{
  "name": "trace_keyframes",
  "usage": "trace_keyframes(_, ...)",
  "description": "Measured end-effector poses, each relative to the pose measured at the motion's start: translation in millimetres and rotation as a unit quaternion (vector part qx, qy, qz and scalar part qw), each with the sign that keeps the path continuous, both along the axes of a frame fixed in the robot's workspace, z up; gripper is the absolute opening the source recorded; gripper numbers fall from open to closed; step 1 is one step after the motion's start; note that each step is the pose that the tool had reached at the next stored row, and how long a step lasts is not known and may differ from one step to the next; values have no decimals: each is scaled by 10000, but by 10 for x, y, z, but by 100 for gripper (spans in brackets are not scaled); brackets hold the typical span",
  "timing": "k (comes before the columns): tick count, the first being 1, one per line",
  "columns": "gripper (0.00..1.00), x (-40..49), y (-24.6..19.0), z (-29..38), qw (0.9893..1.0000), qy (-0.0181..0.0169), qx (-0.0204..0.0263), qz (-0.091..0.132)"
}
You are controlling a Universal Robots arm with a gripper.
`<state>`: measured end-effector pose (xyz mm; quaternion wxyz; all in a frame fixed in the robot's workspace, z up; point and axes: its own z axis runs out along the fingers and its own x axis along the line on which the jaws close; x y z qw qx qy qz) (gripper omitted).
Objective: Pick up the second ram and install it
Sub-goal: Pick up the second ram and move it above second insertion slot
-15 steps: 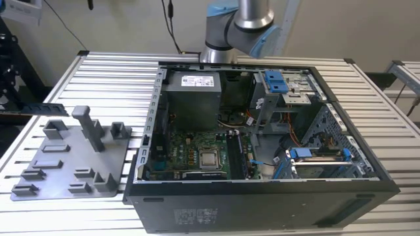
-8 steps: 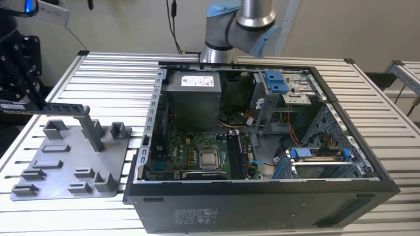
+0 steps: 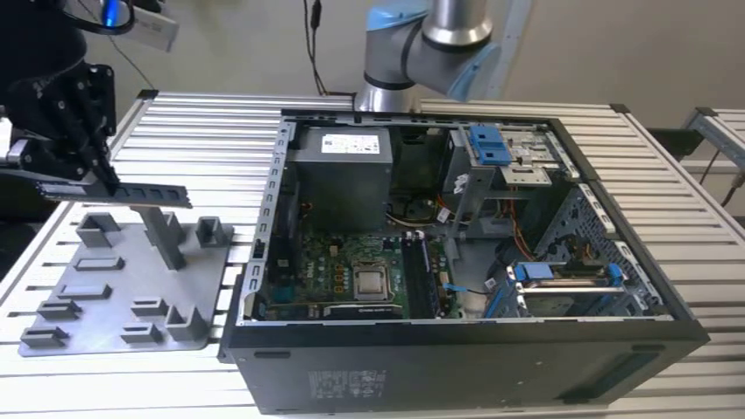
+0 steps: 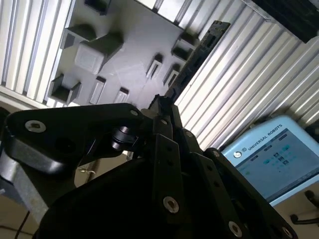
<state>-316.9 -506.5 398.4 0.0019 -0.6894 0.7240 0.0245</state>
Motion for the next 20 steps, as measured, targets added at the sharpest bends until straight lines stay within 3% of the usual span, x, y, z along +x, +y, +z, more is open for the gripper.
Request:
trace_keyframes(4, 14, 180, 0, 0, 10000, 20, 0, 4)
trace_keyframes(10, 14, 401, -2, 0, 10000, 23, 0, 59)
trace_keyframes(15, 14, 509, -3, -3, 9999, 23, 0, 157)
trace_keyframes(20, 14, 514, -3, -4, 9999, 22, 0, 167)
